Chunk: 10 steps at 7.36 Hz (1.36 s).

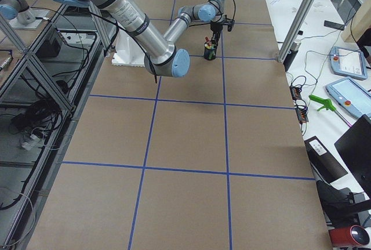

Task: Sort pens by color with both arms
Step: 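Close the right gripper on the blue pen inside the cup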

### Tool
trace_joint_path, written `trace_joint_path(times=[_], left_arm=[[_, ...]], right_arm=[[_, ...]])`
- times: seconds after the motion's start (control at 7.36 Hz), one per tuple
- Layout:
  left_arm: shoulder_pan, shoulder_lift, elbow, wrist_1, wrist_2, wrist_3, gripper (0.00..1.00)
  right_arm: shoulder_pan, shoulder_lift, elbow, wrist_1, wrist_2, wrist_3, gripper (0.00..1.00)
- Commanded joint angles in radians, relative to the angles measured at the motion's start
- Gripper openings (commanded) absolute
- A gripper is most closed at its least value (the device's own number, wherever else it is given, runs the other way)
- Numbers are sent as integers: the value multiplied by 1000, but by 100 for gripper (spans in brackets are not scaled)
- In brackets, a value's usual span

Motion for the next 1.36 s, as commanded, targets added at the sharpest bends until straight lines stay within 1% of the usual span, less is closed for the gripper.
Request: trace_joint_path(times=[0.0,0.14,0.41,0.54,0.68,0.95,1.09,1.22], left_arm=[[1,-10,-11,6,-7,-41,100],[5,-10,-40,4,-9,-108,100],[27,-10,-80,3,-9,-195,100],[45,-10,-100,3,-13,-232,100],[66,-10,-114,0,-32,-272,100],[83,-12,-131,-5,-33,-326,100],[114,-12,-163,-6,-33,-388,100],[169,-12,-209,-6,-33,-485,100]], right_arm=[[0,0,0,0,0,0,30],[0,0,0,0,0,0,30],[0,1,0,0,0,1,15],[0,3,-1,0,0,6,13],[0,4,0,0,0,7,12],[30,15,17,-1,8,12,12],[55,36,31,-29,9,12,12],[84,53,64,-76,17,12,12]])
